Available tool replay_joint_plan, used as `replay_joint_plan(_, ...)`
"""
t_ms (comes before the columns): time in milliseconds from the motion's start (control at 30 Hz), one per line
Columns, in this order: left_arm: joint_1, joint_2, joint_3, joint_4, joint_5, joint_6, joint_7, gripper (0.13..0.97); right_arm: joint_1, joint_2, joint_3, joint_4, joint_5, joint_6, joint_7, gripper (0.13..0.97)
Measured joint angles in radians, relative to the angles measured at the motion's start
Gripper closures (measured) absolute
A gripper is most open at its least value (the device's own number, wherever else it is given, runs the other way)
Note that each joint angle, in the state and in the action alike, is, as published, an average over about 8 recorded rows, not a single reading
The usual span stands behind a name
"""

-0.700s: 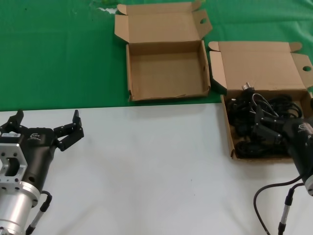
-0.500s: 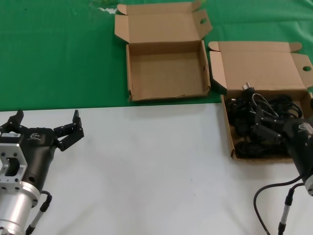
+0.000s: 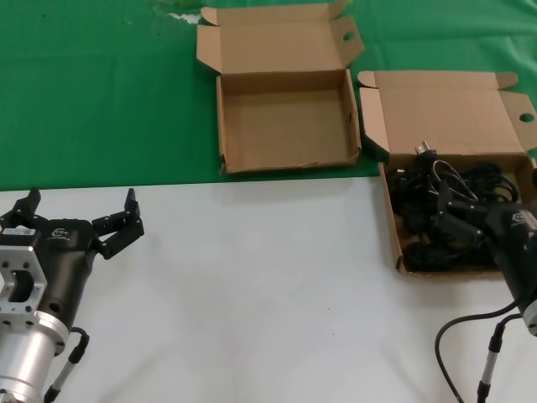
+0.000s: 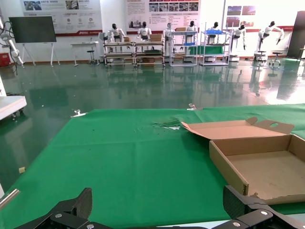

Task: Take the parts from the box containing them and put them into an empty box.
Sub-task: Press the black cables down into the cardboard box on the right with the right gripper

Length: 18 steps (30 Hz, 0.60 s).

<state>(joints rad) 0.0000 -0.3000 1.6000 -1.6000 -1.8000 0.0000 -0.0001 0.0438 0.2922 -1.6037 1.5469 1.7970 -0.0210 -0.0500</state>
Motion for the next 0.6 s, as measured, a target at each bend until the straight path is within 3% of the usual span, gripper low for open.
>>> replay_joint_plan(467, 0.0, 0.0, 0.0, 0.0, 0.0, 0.0, 0.0, 0.167, 0.0, 0.0, 0.0, 0.0, 0.0, 0.0, 0.0, 0.129)
replay_joint_plan(600, 0.0, 0.0, 0.0, 0.0, 0.0, 0.0, 0.0, 0.218, 0.001, 0.005, -0.007, 0.0, 0.001, 0.005, 0.002, 0.129)
